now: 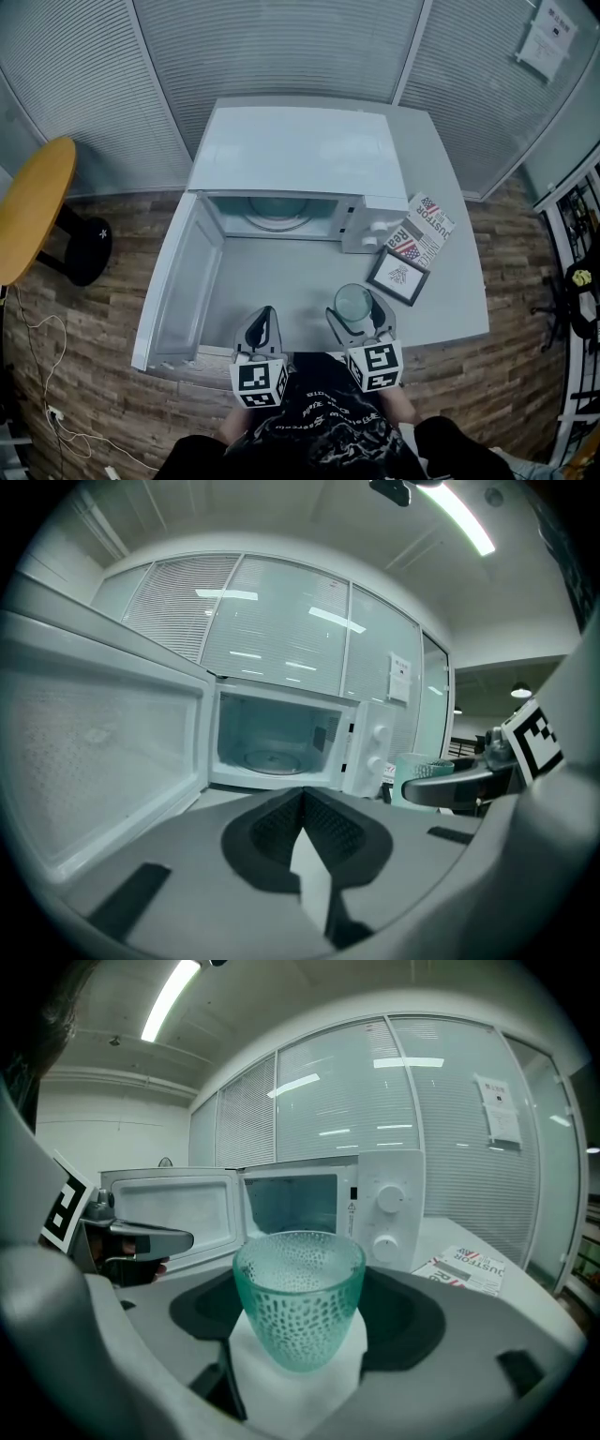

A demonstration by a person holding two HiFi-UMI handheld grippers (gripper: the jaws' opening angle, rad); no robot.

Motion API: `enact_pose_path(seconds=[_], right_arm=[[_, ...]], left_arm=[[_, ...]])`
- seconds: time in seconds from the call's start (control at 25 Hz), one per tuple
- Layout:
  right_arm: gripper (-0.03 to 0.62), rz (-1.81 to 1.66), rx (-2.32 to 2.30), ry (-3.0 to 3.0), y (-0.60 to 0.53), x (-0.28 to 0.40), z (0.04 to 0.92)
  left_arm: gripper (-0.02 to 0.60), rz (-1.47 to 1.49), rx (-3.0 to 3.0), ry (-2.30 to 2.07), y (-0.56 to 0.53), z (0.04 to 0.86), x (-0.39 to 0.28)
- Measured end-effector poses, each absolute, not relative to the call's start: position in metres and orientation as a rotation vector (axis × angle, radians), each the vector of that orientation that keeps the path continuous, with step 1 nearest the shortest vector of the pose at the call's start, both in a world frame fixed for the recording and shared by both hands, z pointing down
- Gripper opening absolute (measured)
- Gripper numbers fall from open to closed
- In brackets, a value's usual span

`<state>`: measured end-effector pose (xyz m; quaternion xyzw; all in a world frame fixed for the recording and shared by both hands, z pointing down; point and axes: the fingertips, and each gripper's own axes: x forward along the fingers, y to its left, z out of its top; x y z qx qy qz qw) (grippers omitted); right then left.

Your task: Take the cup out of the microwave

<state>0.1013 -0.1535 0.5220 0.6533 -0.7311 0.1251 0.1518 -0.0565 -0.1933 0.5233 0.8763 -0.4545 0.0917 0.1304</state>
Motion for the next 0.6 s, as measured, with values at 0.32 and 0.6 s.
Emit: enact_pose_path(seconds=[0.32,0.6], right_arm=[[0.379,0.332,1.867,-2.105,-0.1505,0.1011,0.5191],[0.379,0.323,1.869,-2.087,-0.1498,0.1038,0.5196]], left_arm=[[0.006,0.271,2.545,-1.321,-0.1914,0.5249,-0.0561],[0.006,0.271,2.557,-1.32,-0.191,0.5229,-0.0547]])
